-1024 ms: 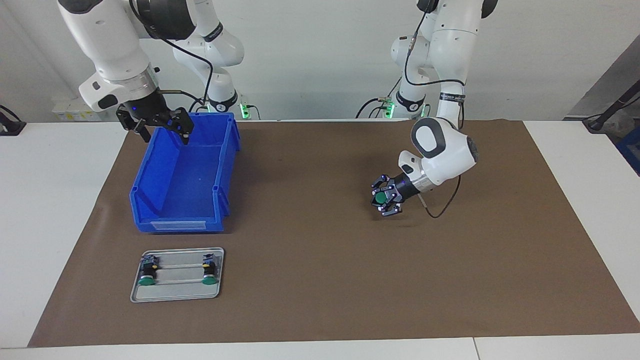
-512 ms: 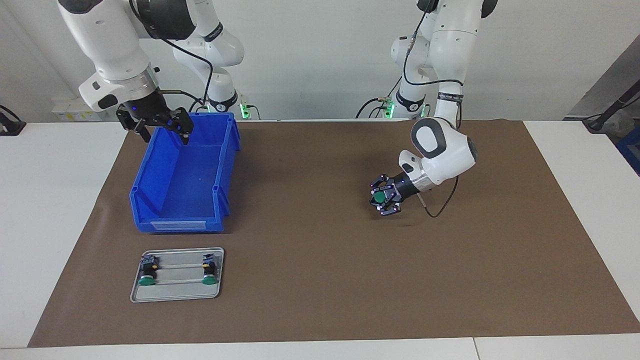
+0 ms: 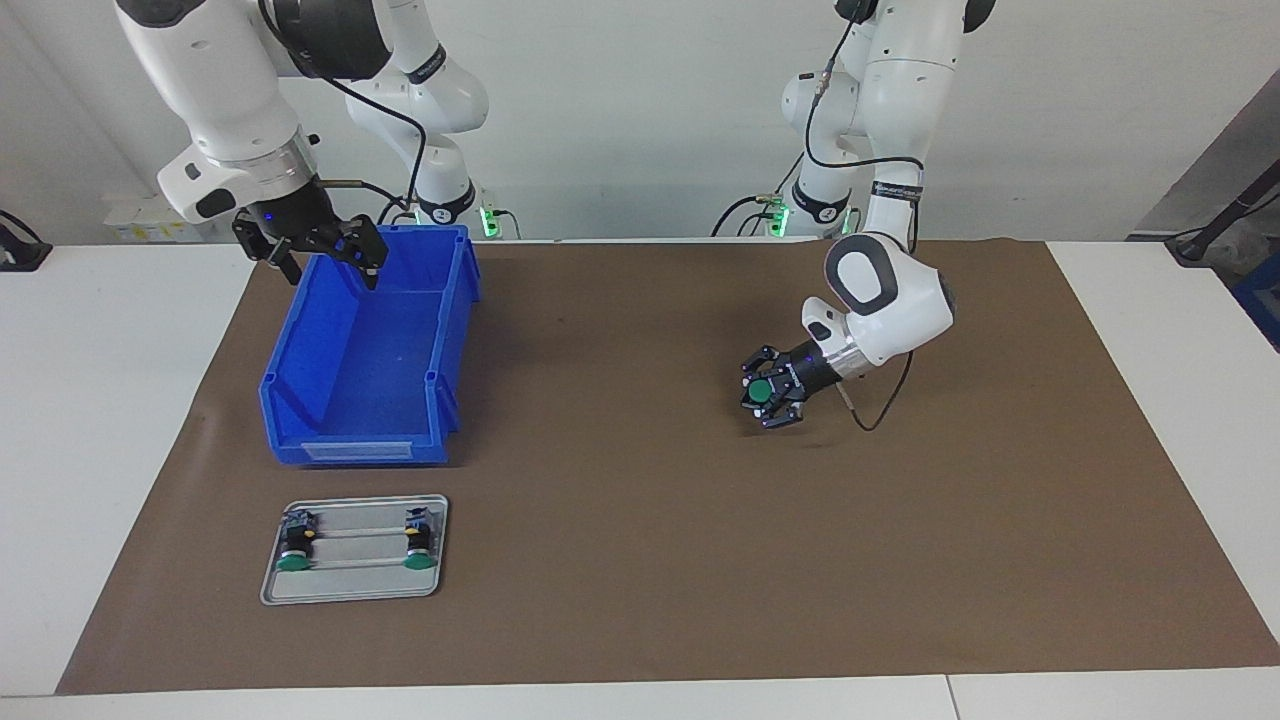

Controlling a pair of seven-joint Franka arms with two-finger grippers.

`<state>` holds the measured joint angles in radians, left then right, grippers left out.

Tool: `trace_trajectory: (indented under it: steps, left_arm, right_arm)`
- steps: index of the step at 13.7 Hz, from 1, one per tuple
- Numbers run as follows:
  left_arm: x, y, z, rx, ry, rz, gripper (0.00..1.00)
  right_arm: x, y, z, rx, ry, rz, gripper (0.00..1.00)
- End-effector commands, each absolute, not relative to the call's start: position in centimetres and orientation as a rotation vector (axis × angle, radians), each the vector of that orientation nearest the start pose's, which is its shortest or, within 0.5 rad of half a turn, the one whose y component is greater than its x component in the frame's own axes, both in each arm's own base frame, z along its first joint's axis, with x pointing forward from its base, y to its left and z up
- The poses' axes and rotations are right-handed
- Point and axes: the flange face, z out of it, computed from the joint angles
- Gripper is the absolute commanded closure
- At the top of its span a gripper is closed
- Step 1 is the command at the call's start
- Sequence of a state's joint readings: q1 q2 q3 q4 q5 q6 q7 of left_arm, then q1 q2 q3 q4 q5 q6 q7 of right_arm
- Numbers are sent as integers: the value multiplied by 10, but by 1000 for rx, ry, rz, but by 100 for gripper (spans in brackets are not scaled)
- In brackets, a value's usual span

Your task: Place and press button with both arms

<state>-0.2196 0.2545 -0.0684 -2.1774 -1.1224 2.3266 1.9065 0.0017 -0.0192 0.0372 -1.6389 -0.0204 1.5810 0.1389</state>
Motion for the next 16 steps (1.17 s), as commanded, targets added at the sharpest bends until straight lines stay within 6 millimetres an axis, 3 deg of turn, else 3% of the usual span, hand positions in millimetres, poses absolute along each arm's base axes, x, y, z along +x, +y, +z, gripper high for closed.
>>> trace_trajectory:
  steps: [1, 8, 14, 16]
  left_arm:
    - [522, -160, 274, 1935, -1535, 667, 94]
    - [522, -159, 273, 1940, -1536, 669, 61]
    - [523, -158, 275, 1947, -1535, 674, 41]
    - [523, -159, 275, 1947, -1533, 672, 24]
  right_arm:
    - [541, 20, 605, -3147, 133, 40, 0]
    - [541, 20, 605, -3147, 133, 40, 0]
    - [541, 20, 605, -3147, 133, 40, 0]
    - [541, 20, 605, -3147, 133, 40, 0]
